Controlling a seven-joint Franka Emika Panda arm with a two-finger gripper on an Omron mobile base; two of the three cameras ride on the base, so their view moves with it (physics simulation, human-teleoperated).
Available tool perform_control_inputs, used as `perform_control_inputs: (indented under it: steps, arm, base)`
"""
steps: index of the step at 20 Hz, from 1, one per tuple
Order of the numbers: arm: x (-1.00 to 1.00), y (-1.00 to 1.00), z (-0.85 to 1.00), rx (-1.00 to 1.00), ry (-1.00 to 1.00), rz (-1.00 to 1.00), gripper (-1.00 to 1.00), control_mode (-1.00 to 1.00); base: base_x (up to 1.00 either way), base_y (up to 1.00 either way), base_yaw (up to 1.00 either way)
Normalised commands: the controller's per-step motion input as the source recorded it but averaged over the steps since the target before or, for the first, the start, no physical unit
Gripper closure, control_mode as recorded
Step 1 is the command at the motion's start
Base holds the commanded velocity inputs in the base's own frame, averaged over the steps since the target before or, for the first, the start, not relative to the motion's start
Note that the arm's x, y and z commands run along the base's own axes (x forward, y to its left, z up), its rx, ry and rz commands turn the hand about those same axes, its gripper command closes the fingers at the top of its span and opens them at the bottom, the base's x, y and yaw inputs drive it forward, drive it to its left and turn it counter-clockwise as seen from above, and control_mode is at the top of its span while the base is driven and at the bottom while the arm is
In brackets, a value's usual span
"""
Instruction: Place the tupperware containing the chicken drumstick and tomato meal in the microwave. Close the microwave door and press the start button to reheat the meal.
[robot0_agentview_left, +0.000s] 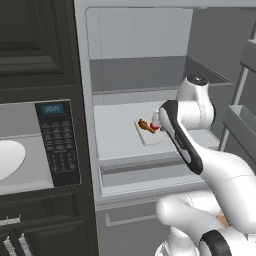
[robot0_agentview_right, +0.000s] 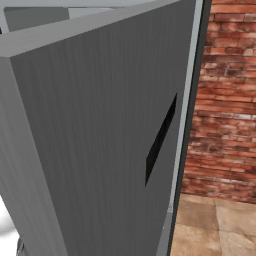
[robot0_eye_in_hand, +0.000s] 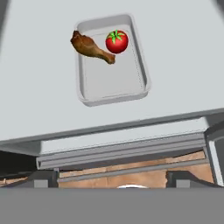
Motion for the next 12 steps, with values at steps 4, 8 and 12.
perform_control_inputs:
  steps: [4,8,12]
  arm:
    - [0.0,-0.03,-0.45,0.07,-0.17,-0.2,-1.0,-1.0]
    - [0.01,0.0,-0.34,0.06,-0.12,-0.23,-1.0,-1.0]
    - [0.1,-0.06,-0.2,0.1,-0.01,-0.22,-1.0,-1.0]
  base:
    - [0.0,0.0,0.0]
    - [0.0,0.0,0.0]
    - [0.0,0.0,0.0]
